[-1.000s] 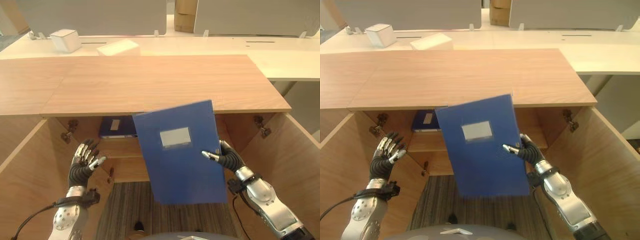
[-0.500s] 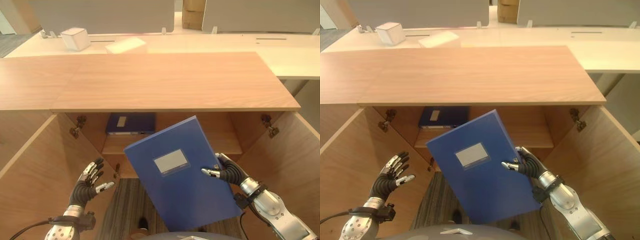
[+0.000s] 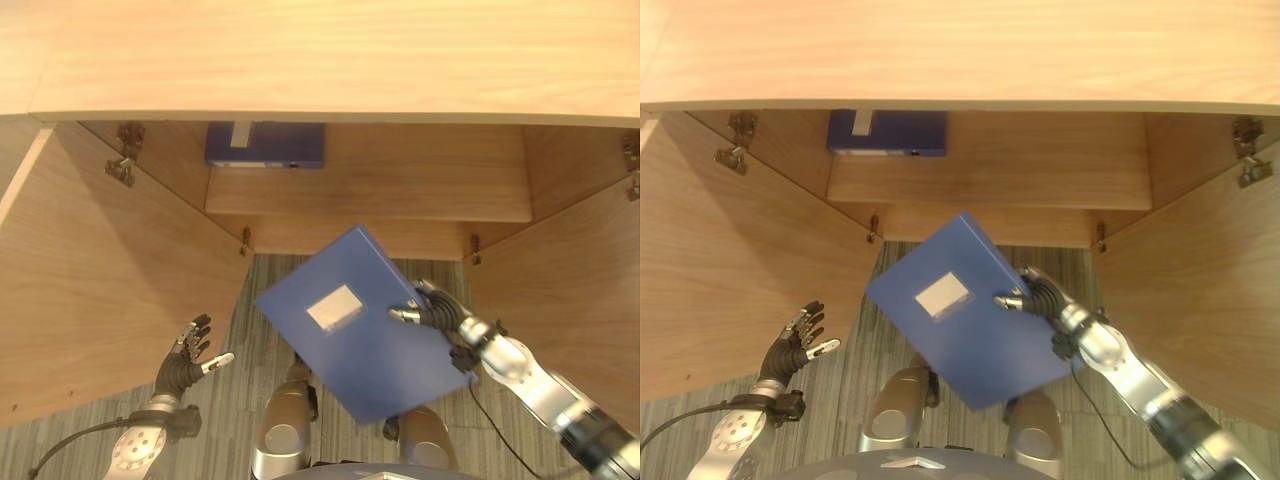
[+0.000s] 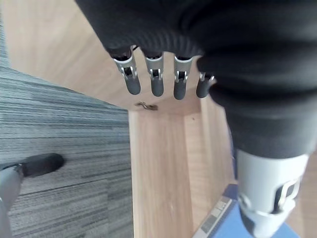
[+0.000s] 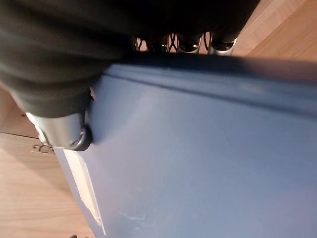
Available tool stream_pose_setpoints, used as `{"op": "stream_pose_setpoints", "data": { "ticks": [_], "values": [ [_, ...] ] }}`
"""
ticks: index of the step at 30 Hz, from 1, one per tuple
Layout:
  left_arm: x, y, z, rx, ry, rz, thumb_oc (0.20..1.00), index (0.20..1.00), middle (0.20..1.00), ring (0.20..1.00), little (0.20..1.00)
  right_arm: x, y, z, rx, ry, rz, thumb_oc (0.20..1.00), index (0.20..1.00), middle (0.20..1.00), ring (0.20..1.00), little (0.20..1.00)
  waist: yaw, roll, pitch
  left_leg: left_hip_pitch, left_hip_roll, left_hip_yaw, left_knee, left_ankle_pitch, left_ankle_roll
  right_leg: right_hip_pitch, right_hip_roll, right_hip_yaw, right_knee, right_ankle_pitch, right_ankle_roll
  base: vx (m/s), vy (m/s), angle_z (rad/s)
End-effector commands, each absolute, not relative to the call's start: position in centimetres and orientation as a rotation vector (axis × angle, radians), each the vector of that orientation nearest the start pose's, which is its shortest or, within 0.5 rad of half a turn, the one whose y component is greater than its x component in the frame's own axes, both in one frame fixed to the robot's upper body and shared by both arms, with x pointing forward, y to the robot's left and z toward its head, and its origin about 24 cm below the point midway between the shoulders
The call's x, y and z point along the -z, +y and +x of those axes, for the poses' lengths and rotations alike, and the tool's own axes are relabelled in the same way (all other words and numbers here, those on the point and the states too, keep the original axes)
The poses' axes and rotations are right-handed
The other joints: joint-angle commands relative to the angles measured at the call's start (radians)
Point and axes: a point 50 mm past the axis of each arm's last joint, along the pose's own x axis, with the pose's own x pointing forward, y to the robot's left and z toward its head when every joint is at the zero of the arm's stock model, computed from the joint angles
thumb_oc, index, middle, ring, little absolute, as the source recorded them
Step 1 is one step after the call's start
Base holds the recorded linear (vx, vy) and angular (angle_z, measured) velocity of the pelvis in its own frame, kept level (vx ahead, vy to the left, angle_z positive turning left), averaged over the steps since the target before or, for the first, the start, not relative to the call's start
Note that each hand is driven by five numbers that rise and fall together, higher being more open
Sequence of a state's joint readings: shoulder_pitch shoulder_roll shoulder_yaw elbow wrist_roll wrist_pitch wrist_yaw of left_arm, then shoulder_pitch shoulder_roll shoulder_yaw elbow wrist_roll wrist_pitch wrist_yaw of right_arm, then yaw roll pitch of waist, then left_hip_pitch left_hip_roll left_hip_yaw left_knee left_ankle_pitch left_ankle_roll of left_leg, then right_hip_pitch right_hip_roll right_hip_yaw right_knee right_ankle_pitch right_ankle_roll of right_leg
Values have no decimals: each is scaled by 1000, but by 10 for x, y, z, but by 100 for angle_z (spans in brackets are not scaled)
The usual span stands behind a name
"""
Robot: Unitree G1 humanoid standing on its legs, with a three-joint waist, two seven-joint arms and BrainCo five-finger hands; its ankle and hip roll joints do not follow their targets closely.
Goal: Put the empty folder in the office cabinet
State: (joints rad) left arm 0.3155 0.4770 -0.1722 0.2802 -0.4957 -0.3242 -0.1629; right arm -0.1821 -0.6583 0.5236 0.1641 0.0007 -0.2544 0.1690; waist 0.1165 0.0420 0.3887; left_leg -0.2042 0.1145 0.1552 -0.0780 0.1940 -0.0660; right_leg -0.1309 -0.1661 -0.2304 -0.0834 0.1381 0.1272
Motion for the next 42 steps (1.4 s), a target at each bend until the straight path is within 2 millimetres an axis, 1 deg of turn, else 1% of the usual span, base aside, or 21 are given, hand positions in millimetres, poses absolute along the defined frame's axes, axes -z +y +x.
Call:
{"op": "stream_pose_setpoints", "data": {
  "ticks": [1, 5, 6, 8, 9, 11, 15, 17, 18, 20, 22, 24, 25, 26, 27, 31, 34, 36, 37, 41, 42],
  "values": [
    [37, 253, 153, 66, 307, 32, 1000, 1000, 1000, 1000, 1000, -50, -149, 266, -633, -137, -617, 200, 200, 200, 200, 200, 22, -36, -74, 19, -2, -44, 10, -95, -26, -33, -86, 20, 46, -9, 67, 39, 142, 1],
    [48, 256, 157, 70, 369, 51, 1000, 1000, 1000, 1000, 1000, -48, -163, 287, -456, -97, -532, 200, 200, 200, 200, 200, 40, -37, -77, -34, -52, -56, 57, -129, 0, -57, -142, 12, 70, -1, 82, 15, 143, 3],
    [48, 256, 158, 70, 367, 52, 1000, 1000, 1000, 1000, 1000, -49, -163, 287, -455, -98, -532, 200, 200, 200, 200, 200, 40, -39, -77, -38, -54, -56, 62, -131, 1, -60, -143, 12, 73, -2, 83, -5, 125, 7],
    [48, 258, 163, 79, 370, 82, 1000, 1000, 1000, 1000, 1000, -52, -170, 299, -371, -90, -478, 200, 200, 200, 200, 200, 44, -31, -67, -63, -76, -64, 105, -159, 17, -100, -185, 16, 141, 5, 93, -25, 181, 19],
    [53, 260, 166, 67, 393, 88, 1000, 1000, 1000, 1000, 1000, -56, -177, 313, -270, -79, -418, 200, 200, 200, 200, 200, 50, -19, -48, -78, -86, -61, 141, -178, 28, -138, -220, 12, 211, 20, 96, -52, 222, 19],
    [54, 260, 170, 70, 402, 94, 1000, 1000, 1000, 1000, 1000, -61, -184, 326, -190, -73, -354, 200, 200, 200, 200, 200, 55, -13, -29, -88, -95, -60, 177, -197, 34, -165, -244, 10, 259, 43, 95, -13, 157, 7],
    [58, 261, 174, 90, 432, 116, 1000, 1000, 1000, 1000, 1000, -68, -205, 341, -44, -49, -258, 200, 200, 200, 200, 200, 56, -16, -24, -97, -117, -64, 210, -228, 29, -143, -257, -20, 165, 82, 94, 59, 16, 17],
    [60, 263, 176, 90, 443, 123, 1000, 1000, 1000, 1000, 1000, -72, -220, 347, 36, -33, -220, 200, 200, 200, 200, 200, 49, -11, -24, -101, -119, -74, 232, -250, 22, -173, -271, -26, 106, 119, 102, 77, -36, 12],
    [60, 263, 176, 90, 443, 123, 1000, 1000, 1000, 1000, 1000, -72, -220, 347, 36, -33, -220, 200, 200, 200, 200, 200, 49, -11, -24, -101, -119, -74, 232, -250, 22, -173, -271, -26, 106, 119, 102, 87, -39, 7],
    [59, 264, 178, 85, 444, 122, 1000, 1000, 1000, 1000, 1000, -73, -238, 351, 128, -5, -165, 200, 200, 200, 200, 200, 44, -5, -22, -100, -102, -87, 277, -279, 12, -212, -282, -35, 43, 129, 105, 127, -60, 9],
    [59, 264, 179, 85, 443, 122, 1000, 1000, 1000, 1000, 1000, -73, -238, 351, 129, -6, -164, 200, 200, 200, 200, 200, 45, -2, -21, -101, -99, -88, 281, -282, 11, -209, -279, -37, 41, 129, 105, 92, -53, 9],
    [60, 263, 182, 79, 444, 115, 1000, 1000, 1000, 1000, 1000, -70, -256, 349, 214, 19, -106, 200, 200, 200, 200, 200, 37, -1, -10, -89, -83, -105, 326, -313, 0, -231, -283, -52, 9, 127, 106, 198, -129, 28],
    [62, 262, 182, 77, 448, 108, 1000, 1000, 1000, 1000, 1000, -66, -265, 346, 260, 37, -72, 200, 200, 200, 200, 200, 33, -2, -8, -83, -78, -117, 348, -329, -6, -243, -285, -45, 1, 133, 110, 150, -99, 34],
    [62, 261, 182, 77, 448, 109, 1000, 1000, 1000, 1000, 1000, -66, -265, 346, 260, 36, -72, 200, 200, 200, 200, 200, 34, 0, -8, -84, -76, -117, 351, -331, -7, -242, -283, -46, 1, 132, 110, 168, -147, 43],
    [63, 261, 182, 75, 454, 115, 1000, 1000, 1000, 1000, 1000, -64, -272, 344, 299, 46, -45, 200, 200, 200, 200, 200, 35, -5, -9, -82, -73, -129, 367, -345, -12, -248, -286, -39, -4, 141, 113, 94, -124, 74],
    [64, 260, 182, 72, 457, 115, 1000, 1000, 1000, 1000, 1000, -62, -278, 342, 321, 52, -39, 200, 200, 200, 200, 200, 38, -12, -13, -87, -74, -148, 378, -358, -20, -264, -282, -15, -4, 155, 118, 77, -117, 43],
    [66, 256, 180, 82, 458, 113, 1000, 1000, 1000, 1000, 1000, -60, -280, 338, 331, 50, -29, 200, 200, 200, 200, 200, 33, -19, -25, -104, -94, -185, 386, -371, -26, -272, -281, 30, -4, 205, 129, 89, -184, -3],
    [67, 253, 180, 86, 458, 110, 1000, 1000, 1000, 1000, 1000, -61, -279, 339, 330, 46, -30, 200, 200, 200, 200, 200, 31, -19, -28, -106, -96, -191, 386, -375, -28, -272, -281, 31, -4, 214, 131, 64, -128, 15],
    [68, 252, 180, 91, 459, 112, 1000, 1000, 1000, 1000, 1000, -62, -277, 340, 326, 39, -31, 200, 200, 200, 200, 200, 28, -17, -29, -112, -97, -196, 391, -379, -30, -272, -279, 33, -4, 217, 130, 96, -201, 7],
    [72, 243, 180, 93, 469, 111, 1000, 1000, 1000, 1000, 1000, -77, -252, 355, 300, -28, -4, 200, 200, 200, 200, 200, 17, 3, -21, -106, -77, -219, 374, -375, -42, -272, -256, 28, 17, 207, 116, 70, -135, 5],
    [72, 243, 180, 93, 469, 111, 1000, 1000, 1000, 1000, 1000, -77, -252, 355, 300, -28, -4, 200, 200, 200, 200, 200, 17, 3, -21, -106, -77, -219, 374, -375, -42, -272, -256, 28, 17, 207, 116, 47, -56, 4]
  ]
}}
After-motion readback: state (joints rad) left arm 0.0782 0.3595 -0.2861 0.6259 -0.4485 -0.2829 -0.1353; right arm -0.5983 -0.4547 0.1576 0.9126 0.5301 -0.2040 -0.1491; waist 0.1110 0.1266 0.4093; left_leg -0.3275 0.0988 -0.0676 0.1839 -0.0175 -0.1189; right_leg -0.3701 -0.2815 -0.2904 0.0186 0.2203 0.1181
